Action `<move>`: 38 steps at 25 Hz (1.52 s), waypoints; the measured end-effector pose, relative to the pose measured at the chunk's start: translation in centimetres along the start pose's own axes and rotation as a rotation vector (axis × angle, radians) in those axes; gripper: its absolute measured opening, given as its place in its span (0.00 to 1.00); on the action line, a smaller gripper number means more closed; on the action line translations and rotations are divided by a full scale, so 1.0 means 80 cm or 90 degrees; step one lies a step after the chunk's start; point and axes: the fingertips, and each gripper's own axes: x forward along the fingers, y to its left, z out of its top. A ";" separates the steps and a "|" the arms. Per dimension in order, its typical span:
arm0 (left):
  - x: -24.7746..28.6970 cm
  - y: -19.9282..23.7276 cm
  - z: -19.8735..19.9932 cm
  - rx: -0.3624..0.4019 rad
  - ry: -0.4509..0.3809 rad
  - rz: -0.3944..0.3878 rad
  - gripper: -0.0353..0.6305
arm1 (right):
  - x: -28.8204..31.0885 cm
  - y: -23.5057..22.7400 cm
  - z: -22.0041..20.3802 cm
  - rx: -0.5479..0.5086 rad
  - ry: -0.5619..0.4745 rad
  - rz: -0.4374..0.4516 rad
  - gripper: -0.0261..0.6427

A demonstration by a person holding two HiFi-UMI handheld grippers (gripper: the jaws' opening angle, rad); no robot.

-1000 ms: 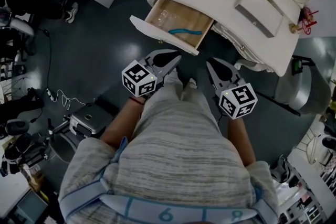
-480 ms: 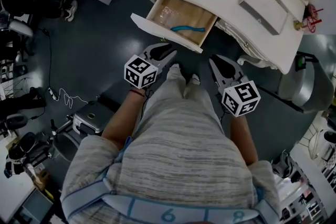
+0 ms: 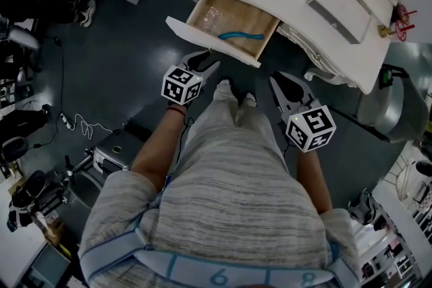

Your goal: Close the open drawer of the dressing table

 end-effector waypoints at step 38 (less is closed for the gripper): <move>0.082 0.089 -0.105 0.016 0.227 0.115 0.37 | -0.011 -0.030 -0.016 0.033 0.028 -0.038 0.06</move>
